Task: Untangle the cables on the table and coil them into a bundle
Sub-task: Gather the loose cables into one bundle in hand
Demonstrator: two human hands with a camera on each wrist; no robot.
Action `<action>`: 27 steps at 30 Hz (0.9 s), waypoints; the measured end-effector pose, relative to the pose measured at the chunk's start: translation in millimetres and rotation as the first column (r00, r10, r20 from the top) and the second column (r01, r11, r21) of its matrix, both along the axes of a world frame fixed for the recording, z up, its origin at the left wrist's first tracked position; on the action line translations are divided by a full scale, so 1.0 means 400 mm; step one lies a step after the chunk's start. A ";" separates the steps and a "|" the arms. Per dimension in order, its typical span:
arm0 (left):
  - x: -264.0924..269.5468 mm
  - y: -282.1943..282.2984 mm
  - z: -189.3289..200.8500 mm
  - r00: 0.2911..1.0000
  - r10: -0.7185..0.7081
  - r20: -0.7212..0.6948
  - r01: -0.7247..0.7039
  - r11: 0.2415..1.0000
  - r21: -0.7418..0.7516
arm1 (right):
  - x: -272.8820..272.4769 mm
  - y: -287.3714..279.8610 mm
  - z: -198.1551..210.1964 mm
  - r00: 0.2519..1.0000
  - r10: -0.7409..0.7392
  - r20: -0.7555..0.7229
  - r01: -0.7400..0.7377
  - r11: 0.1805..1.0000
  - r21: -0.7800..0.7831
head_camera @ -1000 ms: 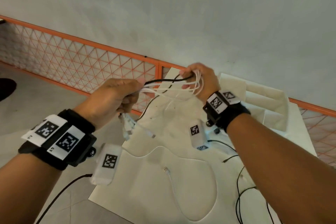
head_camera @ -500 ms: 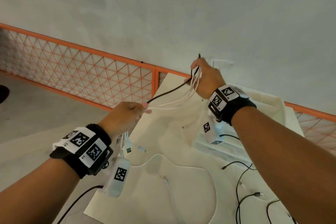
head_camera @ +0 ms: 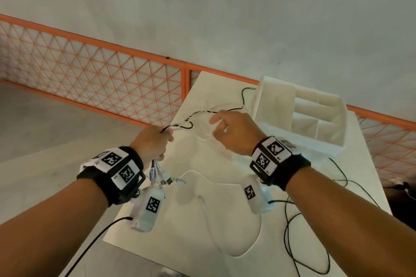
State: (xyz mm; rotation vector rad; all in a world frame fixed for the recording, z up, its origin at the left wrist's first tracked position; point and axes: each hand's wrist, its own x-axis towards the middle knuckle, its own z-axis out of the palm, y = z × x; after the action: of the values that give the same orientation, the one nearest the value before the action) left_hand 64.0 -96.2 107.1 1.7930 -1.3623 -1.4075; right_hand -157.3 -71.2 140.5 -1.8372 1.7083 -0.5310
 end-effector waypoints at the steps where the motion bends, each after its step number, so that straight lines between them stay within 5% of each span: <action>1: -0.003 0.003 -0.003 1.000 0.024 -0.014 -0.024 1.000 -0.001 | 0.009 0.037 -0.035 0.997 0.056 -0.047 -0.053 0.997 0.059; 4: -0.013 0.024 -0.015 0.998 0.042 -0.056 -0.041 0.999 0.010 | 0.024 0.145 -0.187 0.934 0.243 -0.262 -0.152 0.933 0.325; 8: -0.024 0.056 -0.026 0.989 0.027 -0.147 -0.025 1.000 0.013 | 0.009 0.264 -0.338 0.895 0.291 -0.338 -0.056 0.825 0.562; 14: -0.049 0.124 -0.055 0.959 -0.253 -0.127 0.261 0.964 0.057 | 0.013 0.352 -0.401 0.942 0.136 -0.306 0.046 0.852 0.521; 23: -0.088 0.185 -0.131 0.875 -0.453 0.167 0.448 0.891 0.070 | 0.051 0.361 -0.427 0.867 0.201 -0.456 0.027 0.895 0.446; 27: -0.094 0.199 -0.136 0.896 -0.441 0.058 0.437 0.897 0.072 | 0.029 0.354 -0.371 0.957 0.091 -0.275 0.033 0.909 0.415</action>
State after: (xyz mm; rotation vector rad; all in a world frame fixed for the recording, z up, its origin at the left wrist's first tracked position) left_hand 26.3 -16.6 52.9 1.6473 -1.8720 -1.6291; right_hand -145.7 70.3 -7.8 -1.6771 1.8048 0.1255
